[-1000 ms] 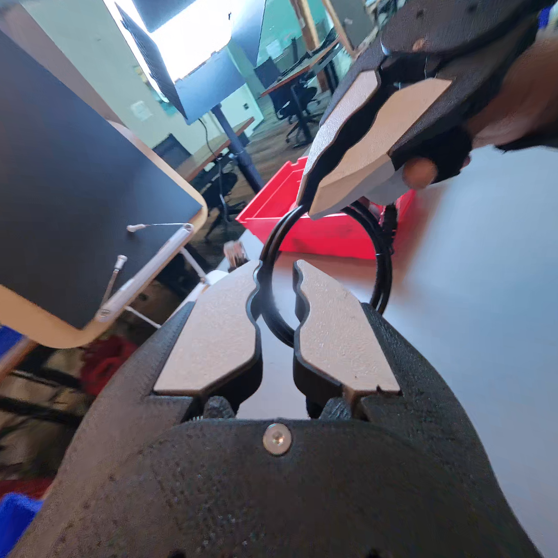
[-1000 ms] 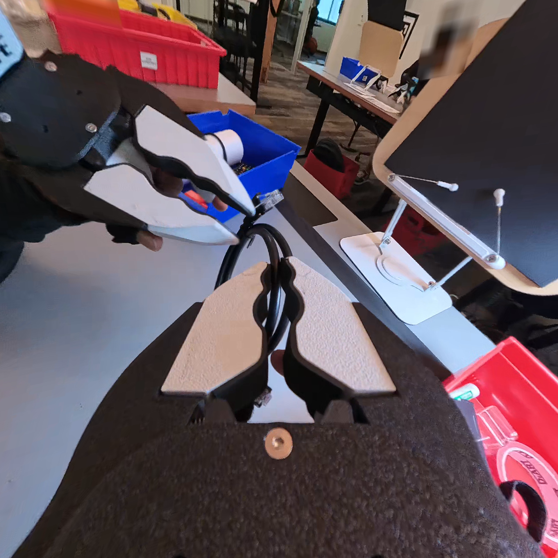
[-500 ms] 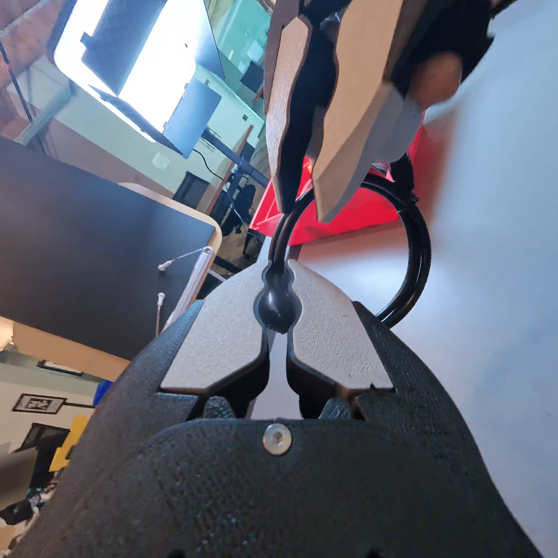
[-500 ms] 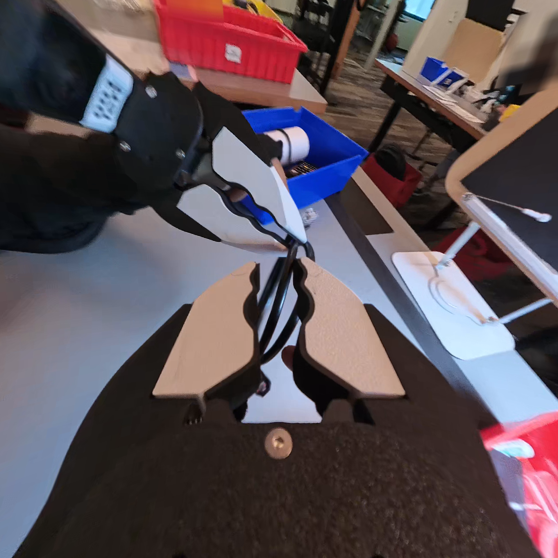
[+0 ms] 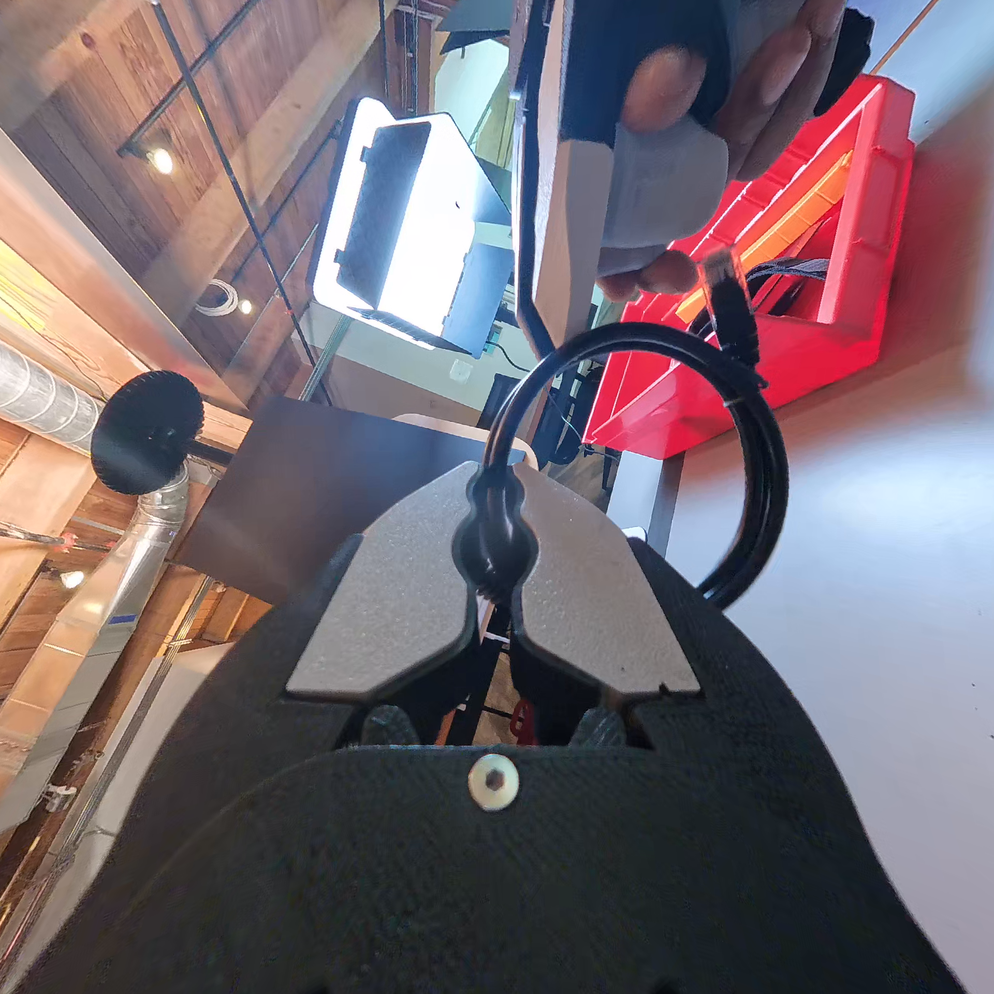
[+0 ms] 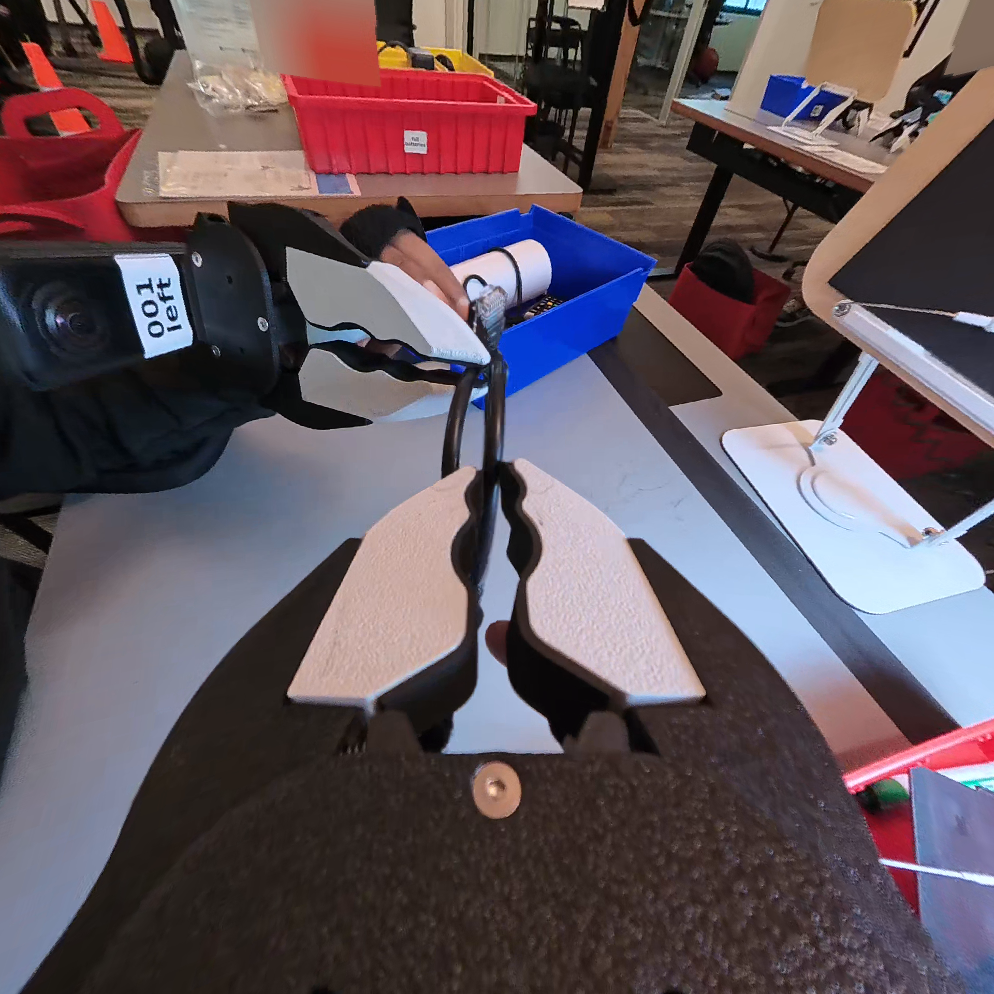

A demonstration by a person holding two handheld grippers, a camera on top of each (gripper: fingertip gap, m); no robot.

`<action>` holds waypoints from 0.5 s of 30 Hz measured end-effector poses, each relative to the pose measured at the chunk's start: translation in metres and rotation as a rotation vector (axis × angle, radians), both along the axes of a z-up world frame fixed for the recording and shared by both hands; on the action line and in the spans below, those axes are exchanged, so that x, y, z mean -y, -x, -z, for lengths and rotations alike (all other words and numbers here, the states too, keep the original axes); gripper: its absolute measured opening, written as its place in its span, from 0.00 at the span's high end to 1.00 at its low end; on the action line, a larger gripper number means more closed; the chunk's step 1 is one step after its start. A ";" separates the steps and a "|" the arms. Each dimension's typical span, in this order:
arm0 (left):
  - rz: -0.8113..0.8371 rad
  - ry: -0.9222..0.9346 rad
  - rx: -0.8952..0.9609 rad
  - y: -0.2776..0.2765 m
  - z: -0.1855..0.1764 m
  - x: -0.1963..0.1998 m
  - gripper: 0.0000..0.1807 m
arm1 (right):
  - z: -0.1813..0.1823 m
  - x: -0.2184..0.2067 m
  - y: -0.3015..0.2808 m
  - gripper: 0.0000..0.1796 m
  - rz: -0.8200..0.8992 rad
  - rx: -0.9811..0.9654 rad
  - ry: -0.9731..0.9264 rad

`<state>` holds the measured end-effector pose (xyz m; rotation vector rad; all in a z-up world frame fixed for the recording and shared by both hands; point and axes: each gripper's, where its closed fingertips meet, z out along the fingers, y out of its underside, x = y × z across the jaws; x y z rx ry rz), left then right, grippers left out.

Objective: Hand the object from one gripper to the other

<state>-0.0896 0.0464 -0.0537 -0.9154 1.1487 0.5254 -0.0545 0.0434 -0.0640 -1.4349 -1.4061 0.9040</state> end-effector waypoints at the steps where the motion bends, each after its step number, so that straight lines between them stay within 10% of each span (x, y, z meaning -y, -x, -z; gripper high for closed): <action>1: 0.007 0.000 0.003 0.000 0.000 0.001 0.97 | 0.001 -0.001 0.000 0.97 0.005 0.006 -0.018; 8: 0.034 -0.048 0.008 -0.002 -0.005 0.007 0.97 | -0.004 -0.002 0.002 1.00 0.033 0.011 -0.247; 15: 0.013 -0.190 -0.058 -0.009 -0.014 0.018 0.97 | -0.004 0.005 -0.002 0.93 -0.022 0.008 -0.090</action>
